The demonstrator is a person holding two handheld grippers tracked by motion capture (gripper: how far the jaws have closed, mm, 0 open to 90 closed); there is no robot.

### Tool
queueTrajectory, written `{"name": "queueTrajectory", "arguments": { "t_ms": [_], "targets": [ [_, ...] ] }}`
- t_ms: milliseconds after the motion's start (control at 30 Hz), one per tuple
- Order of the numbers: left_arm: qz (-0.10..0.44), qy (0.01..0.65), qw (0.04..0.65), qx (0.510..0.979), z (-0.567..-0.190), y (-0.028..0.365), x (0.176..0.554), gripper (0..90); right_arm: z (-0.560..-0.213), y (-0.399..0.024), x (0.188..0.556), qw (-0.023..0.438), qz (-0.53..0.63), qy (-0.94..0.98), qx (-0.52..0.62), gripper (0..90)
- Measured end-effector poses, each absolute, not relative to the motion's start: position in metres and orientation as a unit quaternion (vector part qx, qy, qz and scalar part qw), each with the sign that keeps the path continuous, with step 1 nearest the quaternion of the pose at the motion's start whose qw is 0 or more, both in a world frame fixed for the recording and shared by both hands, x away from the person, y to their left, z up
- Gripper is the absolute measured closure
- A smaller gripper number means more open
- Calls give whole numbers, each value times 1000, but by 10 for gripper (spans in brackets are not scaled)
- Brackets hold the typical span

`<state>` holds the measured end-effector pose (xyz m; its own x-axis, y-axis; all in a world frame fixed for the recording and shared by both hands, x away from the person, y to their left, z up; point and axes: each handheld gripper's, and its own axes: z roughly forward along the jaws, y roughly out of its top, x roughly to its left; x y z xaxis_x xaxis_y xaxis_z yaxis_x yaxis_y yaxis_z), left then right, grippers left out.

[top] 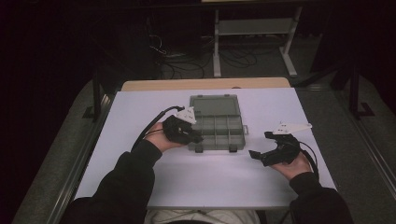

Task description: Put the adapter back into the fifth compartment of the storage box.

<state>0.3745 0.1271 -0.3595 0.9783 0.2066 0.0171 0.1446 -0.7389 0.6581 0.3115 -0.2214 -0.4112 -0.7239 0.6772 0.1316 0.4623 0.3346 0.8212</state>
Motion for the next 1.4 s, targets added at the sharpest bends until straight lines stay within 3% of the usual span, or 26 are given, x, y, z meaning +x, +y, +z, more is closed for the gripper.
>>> {"name": "queueTrajectory", "arguments": {
  "t_ms": [1400],
  "targets": [
    [51, 137, 331, 932, -387, 138, 402, 767, -411, -221, 311, 117, 457, 809, 350, 0]
  ]
}}
